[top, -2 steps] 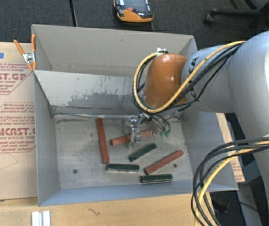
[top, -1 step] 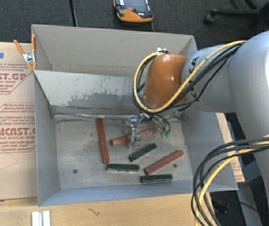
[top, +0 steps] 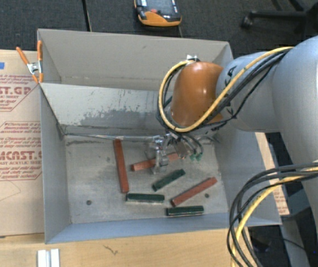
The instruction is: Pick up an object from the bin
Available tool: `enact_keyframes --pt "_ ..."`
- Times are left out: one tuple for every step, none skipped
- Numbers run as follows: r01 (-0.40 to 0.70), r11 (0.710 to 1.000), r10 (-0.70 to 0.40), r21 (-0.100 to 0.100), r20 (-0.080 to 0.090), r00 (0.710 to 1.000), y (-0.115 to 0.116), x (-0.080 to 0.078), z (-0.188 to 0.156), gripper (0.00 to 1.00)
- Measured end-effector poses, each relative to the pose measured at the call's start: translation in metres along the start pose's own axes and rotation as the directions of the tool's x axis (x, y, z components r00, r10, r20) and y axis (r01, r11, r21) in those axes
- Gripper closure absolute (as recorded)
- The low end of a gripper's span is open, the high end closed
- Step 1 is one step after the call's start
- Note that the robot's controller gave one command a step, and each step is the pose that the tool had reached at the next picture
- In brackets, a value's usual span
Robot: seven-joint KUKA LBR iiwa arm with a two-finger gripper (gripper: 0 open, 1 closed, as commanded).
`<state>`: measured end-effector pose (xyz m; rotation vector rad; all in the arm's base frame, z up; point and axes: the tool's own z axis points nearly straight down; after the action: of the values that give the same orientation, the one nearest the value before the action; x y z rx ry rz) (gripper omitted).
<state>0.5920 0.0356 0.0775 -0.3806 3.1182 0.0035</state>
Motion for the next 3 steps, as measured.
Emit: enact_keyframes --pt "0.000 1.000 0.000 0.000 -0.005 1.000 0.000 0.001 -0.011 1.00" --pt "0.000 1.000 0.000 0.001 -0.002 1.000 0.000 0.000 -0.034 1.00" --pt "0.000 1.000 0.000 0.002 0.003 1.000 0.000 -0.001 -0.050 1.00"
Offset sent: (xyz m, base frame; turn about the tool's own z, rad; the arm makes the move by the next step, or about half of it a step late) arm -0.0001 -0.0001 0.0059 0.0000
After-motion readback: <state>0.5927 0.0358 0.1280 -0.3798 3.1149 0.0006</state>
